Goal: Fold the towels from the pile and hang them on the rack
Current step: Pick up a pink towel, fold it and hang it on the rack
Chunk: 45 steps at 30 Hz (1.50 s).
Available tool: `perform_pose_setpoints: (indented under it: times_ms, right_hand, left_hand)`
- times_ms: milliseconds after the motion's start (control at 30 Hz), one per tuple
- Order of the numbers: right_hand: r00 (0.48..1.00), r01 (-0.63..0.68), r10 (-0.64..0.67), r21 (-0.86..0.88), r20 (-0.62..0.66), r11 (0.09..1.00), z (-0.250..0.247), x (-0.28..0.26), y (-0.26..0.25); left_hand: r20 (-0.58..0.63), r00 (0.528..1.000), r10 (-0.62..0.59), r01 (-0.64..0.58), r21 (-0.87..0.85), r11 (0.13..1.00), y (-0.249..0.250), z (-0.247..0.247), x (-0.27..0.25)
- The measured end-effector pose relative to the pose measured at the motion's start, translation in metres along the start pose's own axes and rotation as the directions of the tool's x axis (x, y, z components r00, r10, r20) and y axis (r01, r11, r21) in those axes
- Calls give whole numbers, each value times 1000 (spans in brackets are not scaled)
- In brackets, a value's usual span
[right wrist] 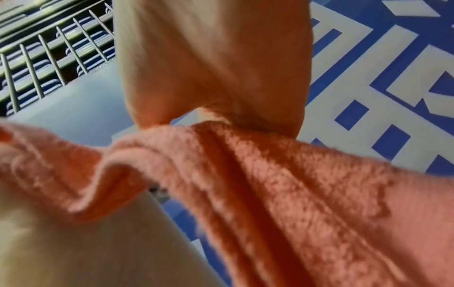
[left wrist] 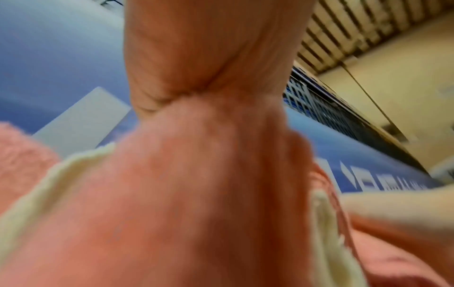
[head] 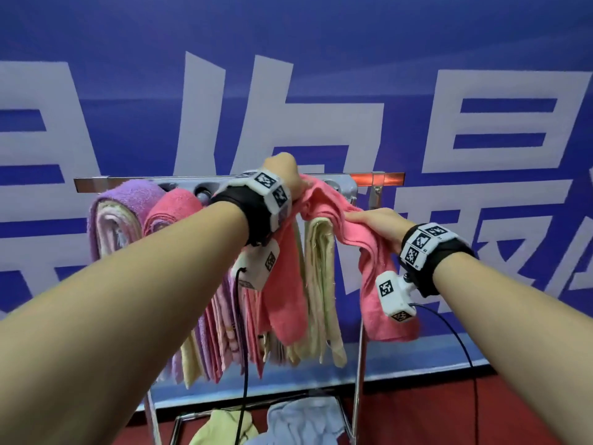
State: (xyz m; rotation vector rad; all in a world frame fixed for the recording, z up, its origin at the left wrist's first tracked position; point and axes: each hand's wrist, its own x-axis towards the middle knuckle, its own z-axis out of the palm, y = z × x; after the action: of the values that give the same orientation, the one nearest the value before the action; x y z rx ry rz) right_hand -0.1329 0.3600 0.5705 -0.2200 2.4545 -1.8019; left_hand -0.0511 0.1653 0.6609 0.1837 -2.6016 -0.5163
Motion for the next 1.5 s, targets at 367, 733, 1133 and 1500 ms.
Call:
perform_pose_setpoints:
  times_ms: [367, 733, 1133, 1500]
  right_hand:
    - [968, 99, -170, -337, -187, 936, 24, -8, 9]
    - [914, 390, -405, -227, -21, 892, 60, -51, 10]
    - [861, 388, -487, -428, -149, 816, 49, -52, 20]
    - [889, 419, -459, -425, 11, 802, 53, -53, 55]
  left_hand:
    - [-7, 997, 76, -70, 308, 949, 10, 25, -15]
    - [289, 950, -114, 272, -596, 755, -8, 42, -44]
    - [290, 956, 50, 217, -811, 543, -16, 149, -68]
    - [-183, 982, 50, -108, -322, 940, -36, 131, -103]
